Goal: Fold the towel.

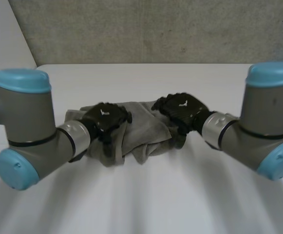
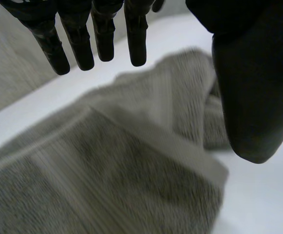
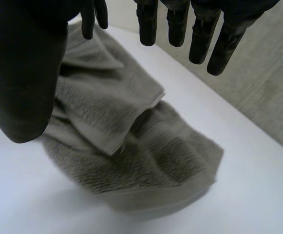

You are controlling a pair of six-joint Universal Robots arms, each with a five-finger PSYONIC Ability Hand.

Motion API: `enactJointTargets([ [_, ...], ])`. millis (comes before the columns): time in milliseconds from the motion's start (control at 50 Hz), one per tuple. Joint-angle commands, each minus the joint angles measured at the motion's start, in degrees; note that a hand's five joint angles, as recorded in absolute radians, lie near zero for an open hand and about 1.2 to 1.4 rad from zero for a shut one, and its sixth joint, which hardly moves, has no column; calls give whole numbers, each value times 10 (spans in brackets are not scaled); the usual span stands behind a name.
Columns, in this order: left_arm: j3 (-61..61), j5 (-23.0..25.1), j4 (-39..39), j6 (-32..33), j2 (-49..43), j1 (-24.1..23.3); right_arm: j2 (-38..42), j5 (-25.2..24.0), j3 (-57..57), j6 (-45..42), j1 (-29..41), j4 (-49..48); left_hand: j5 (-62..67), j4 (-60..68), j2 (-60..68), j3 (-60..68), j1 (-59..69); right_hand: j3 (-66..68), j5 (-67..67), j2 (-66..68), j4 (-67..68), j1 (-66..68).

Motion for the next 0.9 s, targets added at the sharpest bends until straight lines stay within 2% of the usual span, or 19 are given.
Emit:
enactJointTargets([
  [20,-2,-4,2,41,-57,-13,51,32,28,7,12,-94,-2,-21,-17,-17,-20,-13,-33,-37,-44,-34],
  [100,1,-21,17,42,-84,-16,70,74,44,8,24,-149,-2,-21,-17,-17,-20,-13,-33,-37,-44,-34],
  [260,1,-70,63,45,-115,-16,102,82,45,15,42,-169,0,-19,-16,-16,-19,64,43,40,32,43],
  [340,1,-78,66,50,-121,-16,115,83,42,26,47,-175,2,-18,-14,-14,-17,104,84,80,73,83],
  [380,1,-82,67,51,-121,-17,122,84,45,47,49,-192,2,-18,-14,-14,-17,205,184,181,173,183],
  [480,1,-99,67,51,-115,-18,122,85,49,82,51,-212,12,-8,-4,-4,-7,334,314,310,303,313],
  [500,1,-99,67,51,-115,-18,121,84,50,90,51,-212,12,-8,-4,-4,-7,408,388,384,376,387],
  [520,1,-106,67,51,-112,-18,121,84,50,90,51,-212,13,-6,-2,-2,-5,409,388,385,377,388],
  [540,2,-111,67,51,-108,-22,121,83,50,95,51,-213,28,9,13,13,10,512,492,488,480,491],
  [560,2,-111,67,51,-108,-22,121,83,50,95,51,-213,29,9,13,13,10,513,493,489,481,492],
  [600,2,-119,67,51,-96,-27,119,83,49,99,51,-212,82,63,66,67,64,684,663,660,652,663],
  [660,1,-121,67,51,-89,-27,112,84,47,99,50,-211,121,102,105,106,103,687,667,663,656,666],
  [700,-1,-123,67,50,-63,-28,104,86,43,100,48,-207,242,222,226,226,223,687,667,663,656,666],
  [760,-1,-123,68,43,-46,-28,68,84,42,107,43,-202,318,299,302,302,299,687,667,663,656,666],
  [800,-2,-123,68,39,-11,-28,42,82,42,113,42,-197,398,379,383,383,380,687,667,663,656,666],
  [900,-3,-124,68,22,38,-25,-64,69,30,130,20,-150,483,463,467,467,464,687,667,663,656,666],
])
